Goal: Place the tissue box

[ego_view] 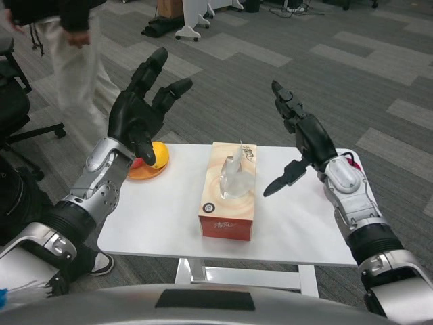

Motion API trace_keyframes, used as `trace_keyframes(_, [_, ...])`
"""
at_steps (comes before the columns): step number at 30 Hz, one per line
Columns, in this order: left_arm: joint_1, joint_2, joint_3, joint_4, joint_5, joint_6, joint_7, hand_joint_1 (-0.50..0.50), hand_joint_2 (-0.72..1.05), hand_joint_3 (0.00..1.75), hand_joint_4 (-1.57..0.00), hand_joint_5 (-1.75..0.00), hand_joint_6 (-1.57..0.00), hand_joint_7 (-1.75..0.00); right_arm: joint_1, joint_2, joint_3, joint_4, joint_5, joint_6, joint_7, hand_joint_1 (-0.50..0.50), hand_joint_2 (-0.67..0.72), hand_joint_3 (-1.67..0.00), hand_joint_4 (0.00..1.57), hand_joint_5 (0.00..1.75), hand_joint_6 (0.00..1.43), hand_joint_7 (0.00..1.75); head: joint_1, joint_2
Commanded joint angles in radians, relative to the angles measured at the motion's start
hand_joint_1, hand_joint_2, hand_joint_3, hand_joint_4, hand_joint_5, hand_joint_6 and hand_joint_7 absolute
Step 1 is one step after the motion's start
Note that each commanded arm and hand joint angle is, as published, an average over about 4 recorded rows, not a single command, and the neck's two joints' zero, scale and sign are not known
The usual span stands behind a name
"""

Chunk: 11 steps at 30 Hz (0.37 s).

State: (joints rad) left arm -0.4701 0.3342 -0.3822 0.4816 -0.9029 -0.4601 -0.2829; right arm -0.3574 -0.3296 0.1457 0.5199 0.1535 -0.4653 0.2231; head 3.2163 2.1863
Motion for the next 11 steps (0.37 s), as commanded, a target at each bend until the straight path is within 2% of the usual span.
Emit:
trace_keyframes(1, [-0.028,0.033,0.006,0.019,-0.011,-0.011,-0.002,0.50,-0.64,0.09,0.00,-0.92,0.00,-0.21,-0.022,0.024,-0.013,0.021,0.005,-0.009,-0.006,-0.08,0.15,-0.16,0.00,0.10,0.00,0.00,0.016,-0.010])
trace_keyframes(11, [-0.024,0.039,0.010,0.022,-0.010,-0.011,-0.004,0.50,-0.64,0.09,0.00,-0.92,0.00,-0.21,-0.045,0.034,-0.006,0.049,0.004,-0.009,-0.010,-0.08,0.15,-0.16,0.00,0.10,0.00,0.00,0.018,-0.013])
